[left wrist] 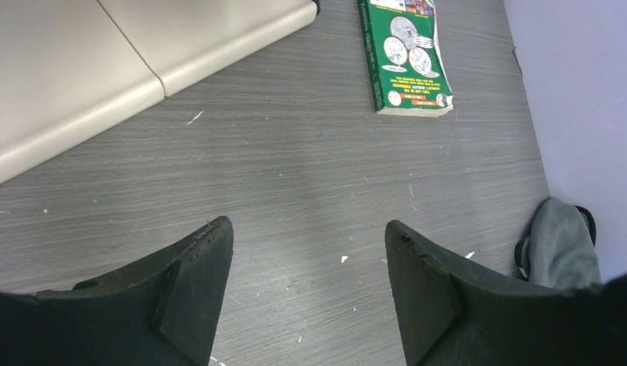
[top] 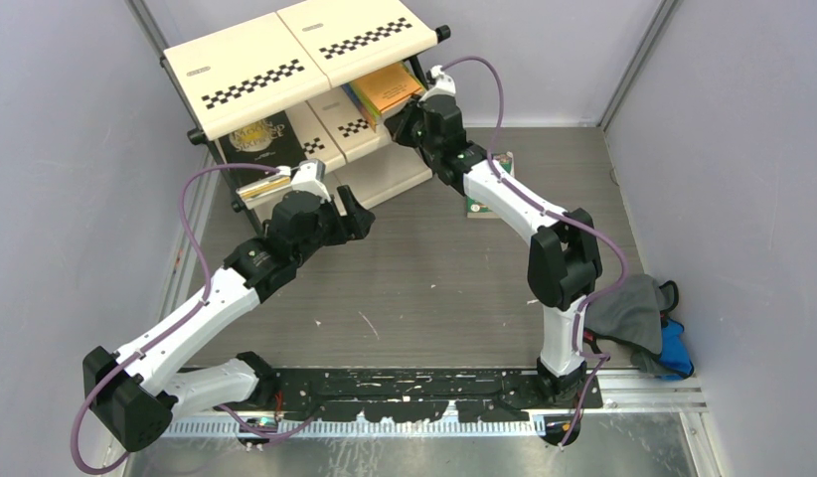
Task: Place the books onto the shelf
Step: Place the book on the shelf, then pick up the book from the center of the board.
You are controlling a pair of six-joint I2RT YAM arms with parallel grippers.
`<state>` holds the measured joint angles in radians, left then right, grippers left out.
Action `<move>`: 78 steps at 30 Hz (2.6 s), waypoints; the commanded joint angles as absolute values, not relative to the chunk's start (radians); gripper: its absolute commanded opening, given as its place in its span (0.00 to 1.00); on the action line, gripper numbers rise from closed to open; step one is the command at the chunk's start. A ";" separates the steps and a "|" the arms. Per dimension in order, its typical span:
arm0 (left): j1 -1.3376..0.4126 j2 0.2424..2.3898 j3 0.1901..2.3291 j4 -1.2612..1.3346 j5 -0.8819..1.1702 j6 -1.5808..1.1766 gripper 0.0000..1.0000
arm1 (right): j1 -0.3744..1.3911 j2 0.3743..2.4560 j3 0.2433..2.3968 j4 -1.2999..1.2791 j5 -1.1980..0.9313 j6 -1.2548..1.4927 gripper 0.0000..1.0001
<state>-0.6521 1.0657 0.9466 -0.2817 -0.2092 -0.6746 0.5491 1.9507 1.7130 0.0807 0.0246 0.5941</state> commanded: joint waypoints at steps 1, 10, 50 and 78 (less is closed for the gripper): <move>-0.647 1.062 0.973 -0.241 -0.225 -0.655 0.73 | 0.559 1.904 1.780 0.107 0.020 0.566 0.01; -0.647 1.069 0.972 -0.233 -0.223 -0.656 0.73 | 0.563 1.918 1.826 0.078 0.018 0.549 0.01; -0.659 1.072 0.962 -0.193 -0.219 -0.672 0.73 | 0.561 1.717 1.704 0.007 0.099 0.461 0.24; -0.928 1.589 1.178 0.035 -0.176 -0.725 0.73 | 0.045 1.575 1.109 -0.066 0.015 0.656 0.76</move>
